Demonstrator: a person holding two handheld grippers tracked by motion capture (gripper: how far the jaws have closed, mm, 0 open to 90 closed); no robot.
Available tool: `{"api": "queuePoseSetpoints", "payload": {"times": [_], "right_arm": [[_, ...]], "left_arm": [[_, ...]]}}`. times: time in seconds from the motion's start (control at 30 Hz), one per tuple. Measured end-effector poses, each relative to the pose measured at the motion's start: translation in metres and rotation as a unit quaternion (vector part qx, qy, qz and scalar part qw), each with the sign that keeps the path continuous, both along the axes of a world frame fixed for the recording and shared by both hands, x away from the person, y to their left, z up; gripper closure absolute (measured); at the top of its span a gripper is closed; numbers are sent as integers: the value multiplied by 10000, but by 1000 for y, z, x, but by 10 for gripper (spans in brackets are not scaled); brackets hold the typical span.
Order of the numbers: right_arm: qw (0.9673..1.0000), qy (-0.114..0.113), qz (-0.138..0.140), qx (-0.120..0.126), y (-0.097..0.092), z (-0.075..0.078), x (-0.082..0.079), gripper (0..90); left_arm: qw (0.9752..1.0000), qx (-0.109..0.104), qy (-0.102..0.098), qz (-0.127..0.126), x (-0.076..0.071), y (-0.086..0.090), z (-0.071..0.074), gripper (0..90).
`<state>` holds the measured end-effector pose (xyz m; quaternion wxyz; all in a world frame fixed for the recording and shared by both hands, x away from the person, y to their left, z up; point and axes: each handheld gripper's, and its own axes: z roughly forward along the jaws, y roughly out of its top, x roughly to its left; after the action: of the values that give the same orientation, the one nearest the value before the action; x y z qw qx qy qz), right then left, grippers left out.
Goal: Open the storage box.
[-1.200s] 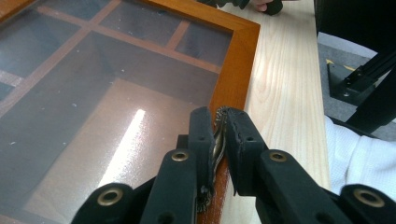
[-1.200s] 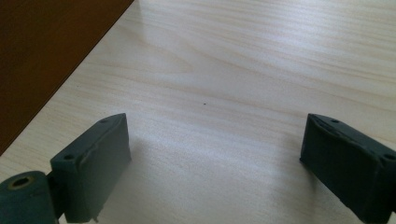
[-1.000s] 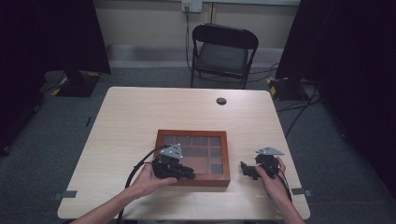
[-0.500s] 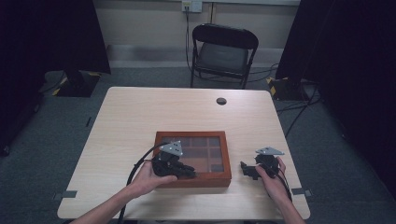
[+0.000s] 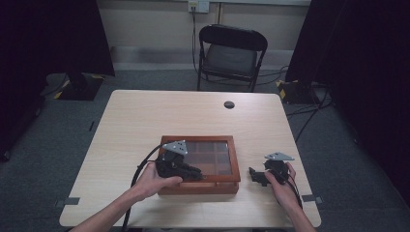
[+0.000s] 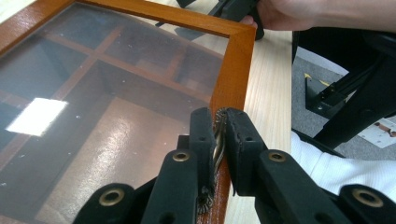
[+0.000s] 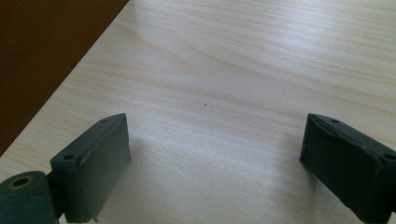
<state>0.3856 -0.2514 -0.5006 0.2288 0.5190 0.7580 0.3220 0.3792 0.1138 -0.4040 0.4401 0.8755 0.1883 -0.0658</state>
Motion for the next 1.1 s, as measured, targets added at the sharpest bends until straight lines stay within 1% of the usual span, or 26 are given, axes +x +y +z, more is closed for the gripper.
{"api": "queuePoseSetpoints", "payload": {"times": [0.07,0.1,0.13,0.2,0.23,0.27,0.3,0.33,0.4,0.43,0.47,0.53,0.57,0.6,0.67,0.7,0.77,0.8,0.83,0.87,0.93,0.97,1.0,1.03,1.1], "right_arm": [[10000,0,2,0,0,0,0,74],[10000,1,2,1,0,0,0,74],[10000,6,-4,0,0,0,0,74],[10000,1,2,1,0,0,0,74],[10000,0,3,-1,0,0,0,74],[10000,1,2,0,0,0,0,74],[10000,5,-2,0,0,0,0,74],[10000,5,1,1,0,0,0,74],[10000,4,7,-1,0,0,0,74],[10000,6,8,-1,0,0,0,74],[10000,6,8,0,0,0,0,74],[10000,5,10,-3,0,0,0,74],[10000,6,13,-1,0,0,0,74],[10000,6,13,-1,0,0,0,74],[10000,7,18,-1,0,0,0,74],[10000,7,18,-1,0,0,0,74],[10000,7,18,-2,0,0,0,74],[10000,6,18,-2,0,0,0,74],[10000,6,19,-2,0,0,0,74],[10000,7,19,-2,0,0,0,74],[10000,7,18,-2,0,0,0,74],[10000,7,20,-1,0,0,0,74],[10000,9,18,-1,0,0,0,74],[10000,8,21,-3,0,0,0,74],[10000,6,31,-5,0,0,0,74]], "left_arm": [[10000,5,20,-9,1,0,2,814],[10000,27,39,4,2,1,5,814],[10000,-10,73,24,2,0,5,814],[10000,1,89,23,3,0,5,814],[9999,90,69,-5,3,0,7,814],[10000,49,85,-2,3,-1,7,814],[9999,94,64,6,3,-1,7,814],[10000,55,61,-33,4,0,8,815],[9999,75,-13,-82,4,-1,10,815],[10000,58,-32,-65,5,-2,11,815],[9999,102,-26,-112,6,-1,13,816],[9999,44,-27,-94,7,0,16,816],[9999,103,-39,-117,8,0,18,816],[9999,103,-39,-117,8,0,18,816],[9999,20,-9,-101,9,-1,21,816],[9999,20,-9,-101,9,-1,21,816],[9998,145,-67,-95,10,-1,26,816],[9998,140,-73,-100,10,-1,27,815],[9998,180,-44,-109,11,-1,28,816],[9998,151,-64,-91,11,-3,30,816],[9998,161,-66,-108,12,-2,31,816],[9999,112,-47,-101,13,-2,31,816],[9998,163,-14,-126,14,-2,33,816],[9998,153,-29,-109,15,-2,33,816],[9999,85,-6,-105,16,-1,36,816]]}}
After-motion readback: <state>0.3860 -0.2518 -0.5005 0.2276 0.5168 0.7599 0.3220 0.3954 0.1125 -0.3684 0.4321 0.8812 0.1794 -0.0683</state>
